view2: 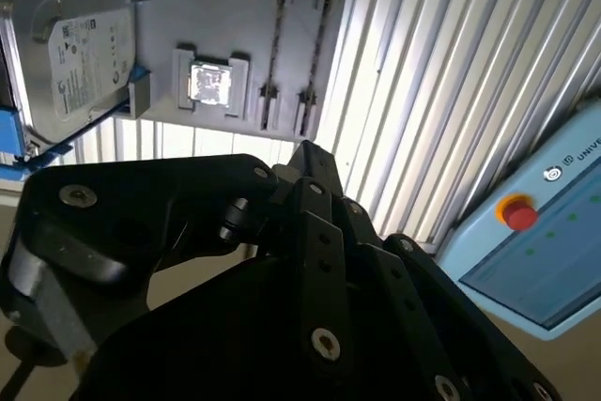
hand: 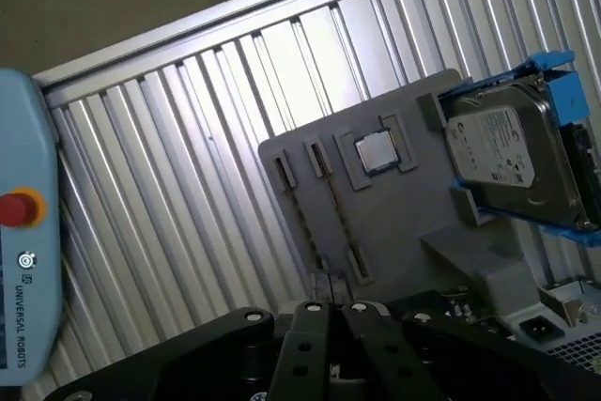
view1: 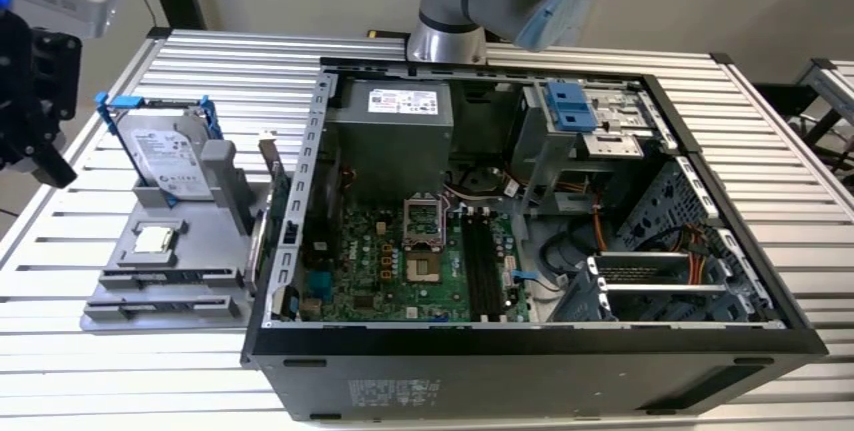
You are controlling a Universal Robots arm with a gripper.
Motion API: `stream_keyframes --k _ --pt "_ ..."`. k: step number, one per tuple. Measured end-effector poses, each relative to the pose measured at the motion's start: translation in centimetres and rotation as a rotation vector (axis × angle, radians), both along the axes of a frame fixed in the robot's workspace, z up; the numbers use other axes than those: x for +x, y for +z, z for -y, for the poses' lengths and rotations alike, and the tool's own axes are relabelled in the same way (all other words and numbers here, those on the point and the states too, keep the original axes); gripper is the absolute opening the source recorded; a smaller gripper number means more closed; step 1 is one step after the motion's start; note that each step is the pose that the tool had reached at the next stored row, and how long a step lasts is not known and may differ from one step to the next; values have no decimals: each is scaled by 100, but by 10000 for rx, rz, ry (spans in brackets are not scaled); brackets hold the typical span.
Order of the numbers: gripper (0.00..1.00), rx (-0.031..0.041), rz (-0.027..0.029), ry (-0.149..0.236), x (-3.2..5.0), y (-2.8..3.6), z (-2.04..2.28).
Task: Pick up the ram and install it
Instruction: 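Pick up the ram and move it above insertion slot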
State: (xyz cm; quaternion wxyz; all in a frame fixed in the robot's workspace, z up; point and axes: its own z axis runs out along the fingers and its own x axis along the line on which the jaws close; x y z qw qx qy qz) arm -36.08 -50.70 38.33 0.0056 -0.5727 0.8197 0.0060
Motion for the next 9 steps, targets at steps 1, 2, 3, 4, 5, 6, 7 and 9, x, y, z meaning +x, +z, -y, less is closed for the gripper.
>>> stream_keyframes --k 1,2,3,4,5,6,7,9 --pt "0 23 -1 84 0 -1 0" --pt "0 37 0 181 0 -2 -1" --pt "0 42 -1 277 0 -2 -2" --pt "0 50 -1 381 0 -2 -2" --pt "0 54 -2 487 0 -2 -2" --pt "0 54 -3 611 0 -2 -2" --pt "0 54 -4 758 0 -2 -2" --pt "0 55 -4 1076 0 -4 -2"
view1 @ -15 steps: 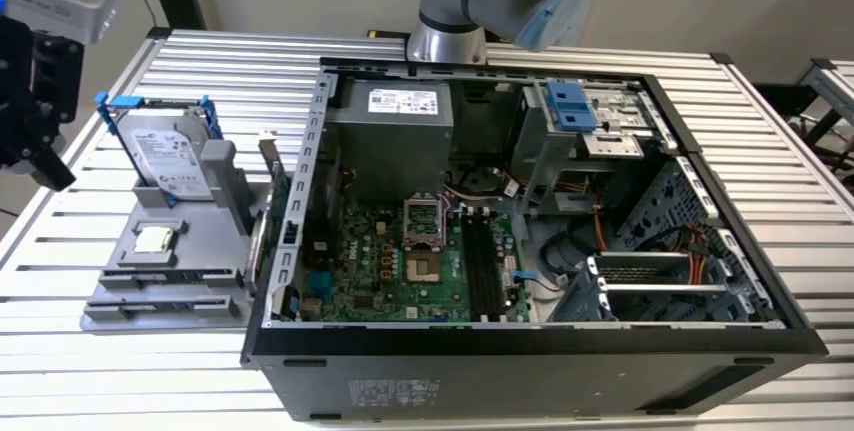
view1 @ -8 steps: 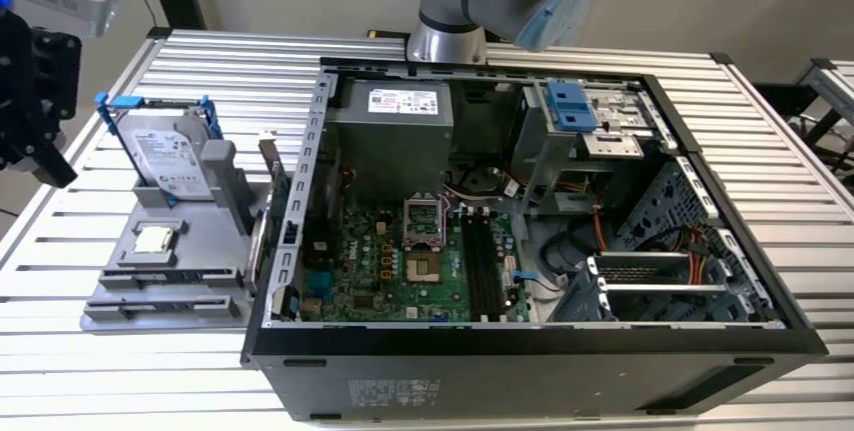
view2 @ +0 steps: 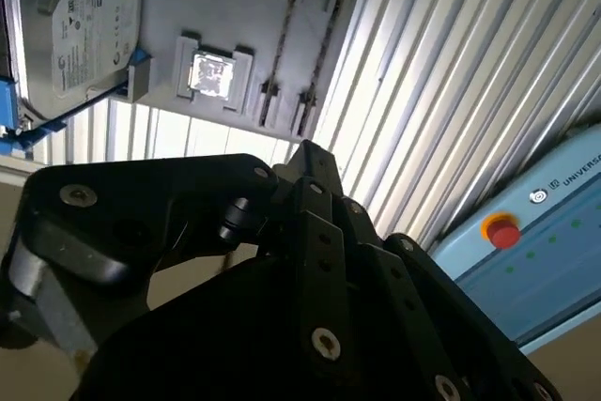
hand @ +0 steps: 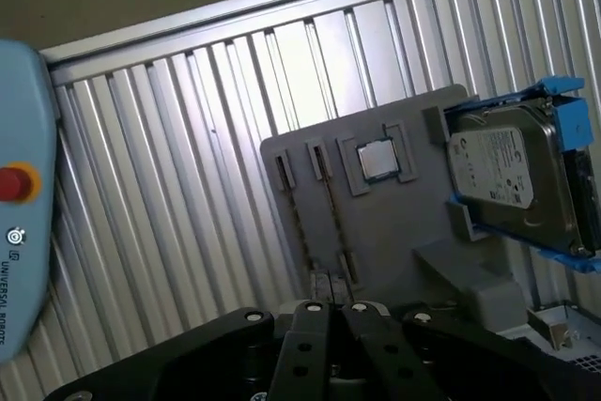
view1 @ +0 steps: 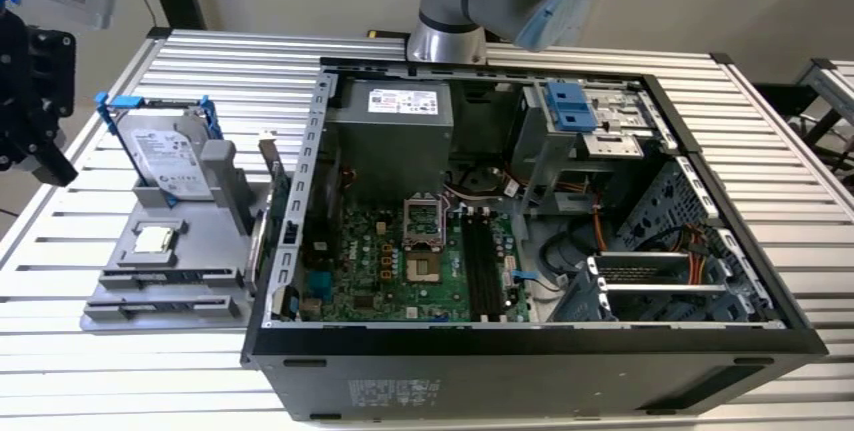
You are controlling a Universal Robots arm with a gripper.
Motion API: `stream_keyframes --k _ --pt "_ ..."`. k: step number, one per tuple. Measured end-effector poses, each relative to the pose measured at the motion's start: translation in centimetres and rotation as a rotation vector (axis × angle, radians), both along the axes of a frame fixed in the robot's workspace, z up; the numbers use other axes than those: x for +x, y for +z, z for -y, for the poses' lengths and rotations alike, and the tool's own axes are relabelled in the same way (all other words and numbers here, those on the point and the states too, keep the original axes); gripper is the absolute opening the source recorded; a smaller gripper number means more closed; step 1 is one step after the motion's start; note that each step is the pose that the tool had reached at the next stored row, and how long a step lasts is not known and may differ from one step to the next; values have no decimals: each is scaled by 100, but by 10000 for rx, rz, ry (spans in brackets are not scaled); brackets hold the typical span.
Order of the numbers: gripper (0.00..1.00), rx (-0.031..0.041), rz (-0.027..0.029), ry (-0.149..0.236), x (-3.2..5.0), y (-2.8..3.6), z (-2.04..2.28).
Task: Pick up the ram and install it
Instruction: 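Pick up the ram and move it above insertion slot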
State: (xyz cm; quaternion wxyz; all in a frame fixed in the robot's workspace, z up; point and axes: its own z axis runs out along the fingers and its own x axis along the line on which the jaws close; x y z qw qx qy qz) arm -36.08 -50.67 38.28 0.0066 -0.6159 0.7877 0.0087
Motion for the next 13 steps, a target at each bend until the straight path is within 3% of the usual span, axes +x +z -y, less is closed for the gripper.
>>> stream_keyframes --k 7,13 --pt "0 -1 -1 1062 0 -7 -2" --pt "0 -1 -2 1699 0 -18 -2"
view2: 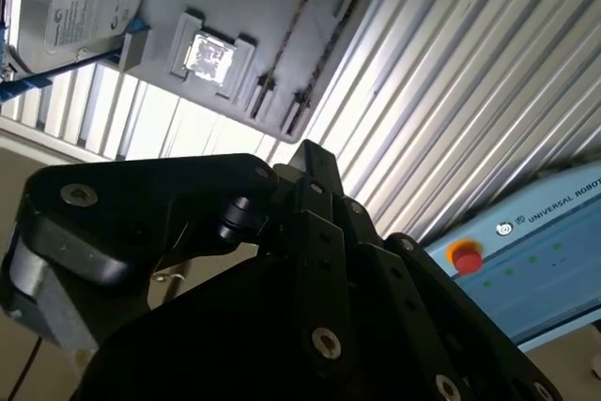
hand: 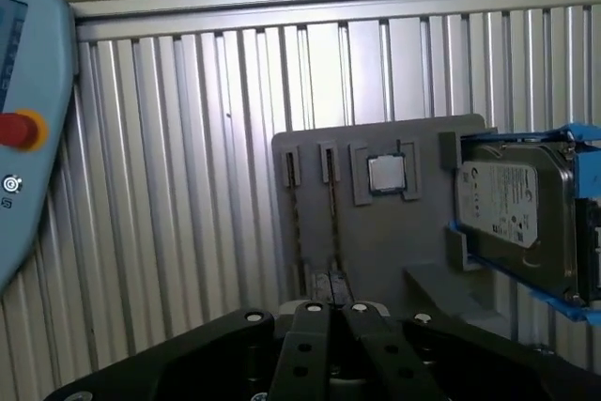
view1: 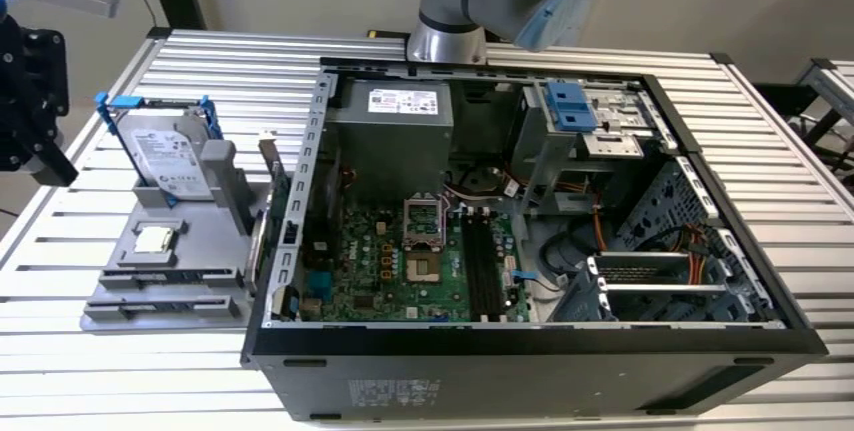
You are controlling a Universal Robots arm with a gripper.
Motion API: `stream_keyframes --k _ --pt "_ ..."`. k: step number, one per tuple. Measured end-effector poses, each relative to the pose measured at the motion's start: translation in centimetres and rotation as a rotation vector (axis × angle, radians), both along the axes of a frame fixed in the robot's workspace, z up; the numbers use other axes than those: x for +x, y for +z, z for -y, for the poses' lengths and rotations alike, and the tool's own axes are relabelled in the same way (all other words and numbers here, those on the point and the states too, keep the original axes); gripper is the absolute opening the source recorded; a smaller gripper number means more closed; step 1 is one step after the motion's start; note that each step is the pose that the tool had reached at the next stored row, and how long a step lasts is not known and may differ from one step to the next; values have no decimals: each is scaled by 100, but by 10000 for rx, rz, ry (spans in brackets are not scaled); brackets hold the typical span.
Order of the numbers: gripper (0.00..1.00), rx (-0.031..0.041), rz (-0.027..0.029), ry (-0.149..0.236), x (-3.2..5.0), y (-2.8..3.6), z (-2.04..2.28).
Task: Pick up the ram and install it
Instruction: 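Pick up the ram and move it above insertion slot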
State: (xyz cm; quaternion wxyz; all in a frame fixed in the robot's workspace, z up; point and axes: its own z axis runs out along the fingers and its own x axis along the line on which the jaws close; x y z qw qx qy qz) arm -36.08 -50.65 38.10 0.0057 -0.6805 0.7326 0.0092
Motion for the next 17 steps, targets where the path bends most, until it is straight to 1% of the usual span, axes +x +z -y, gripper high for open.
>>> stream_keyframes --k 7,8,17 --pt "0 0 0 614 0 -15 0" --pt "0 0 1 782 0 -19 0" --pt "0 1 1 1381 0 -38 0"
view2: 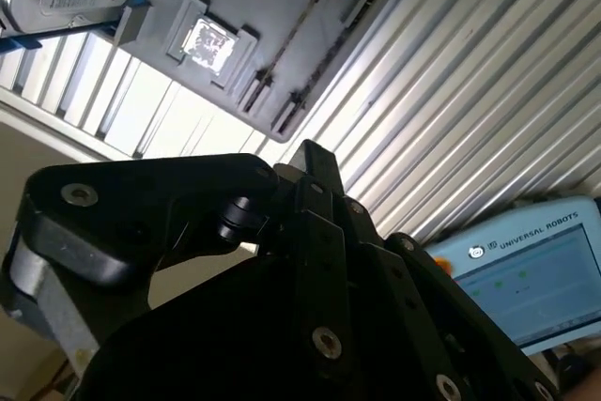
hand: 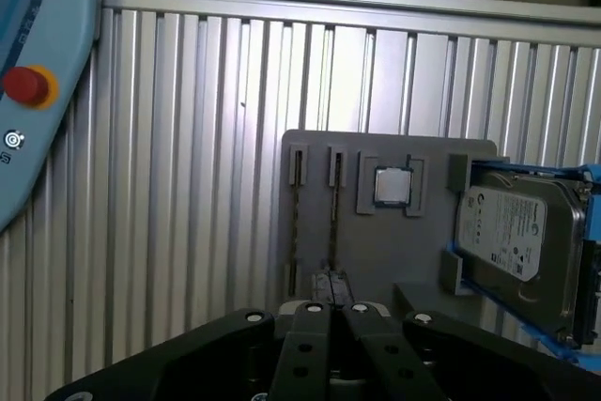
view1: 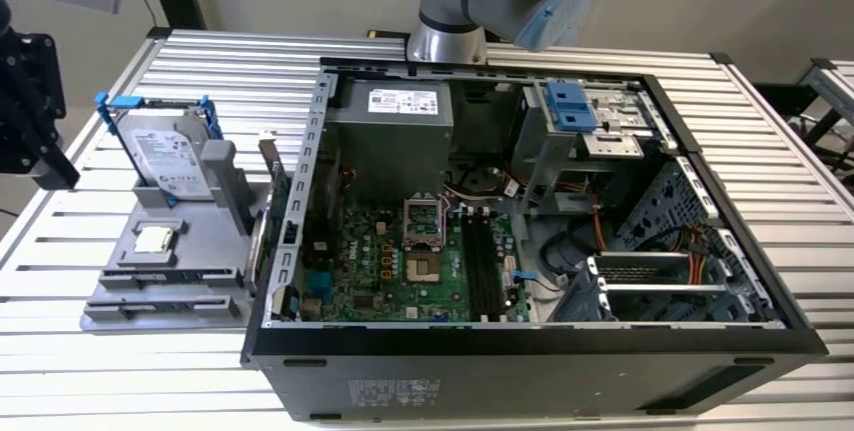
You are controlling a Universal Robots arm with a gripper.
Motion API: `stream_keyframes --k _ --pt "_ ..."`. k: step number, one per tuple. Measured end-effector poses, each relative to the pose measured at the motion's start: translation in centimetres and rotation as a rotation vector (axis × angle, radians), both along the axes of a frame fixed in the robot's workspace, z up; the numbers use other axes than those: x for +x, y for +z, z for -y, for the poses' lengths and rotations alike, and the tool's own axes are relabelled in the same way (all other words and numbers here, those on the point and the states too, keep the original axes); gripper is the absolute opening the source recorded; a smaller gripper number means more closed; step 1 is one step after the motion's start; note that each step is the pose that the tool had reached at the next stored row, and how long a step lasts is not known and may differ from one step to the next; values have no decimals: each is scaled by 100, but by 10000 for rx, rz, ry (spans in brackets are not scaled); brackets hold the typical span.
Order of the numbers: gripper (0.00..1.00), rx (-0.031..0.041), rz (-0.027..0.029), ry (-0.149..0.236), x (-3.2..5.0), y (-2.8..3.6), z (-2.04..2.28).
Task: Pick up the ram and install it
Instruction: 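Pick up the ram and move it above insertion slot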
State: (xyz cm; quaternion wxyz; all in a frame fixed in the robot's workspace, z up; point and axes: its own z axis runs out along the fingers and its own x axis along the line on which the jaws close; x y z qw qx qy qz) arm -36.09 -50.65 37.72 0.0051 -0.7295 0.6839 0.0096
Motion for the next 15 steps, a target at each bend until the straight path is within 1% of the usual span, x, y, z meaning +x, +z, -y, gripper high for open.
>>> stream_keyframes --k 4,5,12,13,15 --pt "0 1 -2 190 0 -6 0" --pt "0 1 -11 191 0 -7 0" --pt "0 0 -12 193 0 -6 -1" --pt "100 0 -12 193 0 -6 -1" --pt "100 0 -12 193 0 -6 -1"
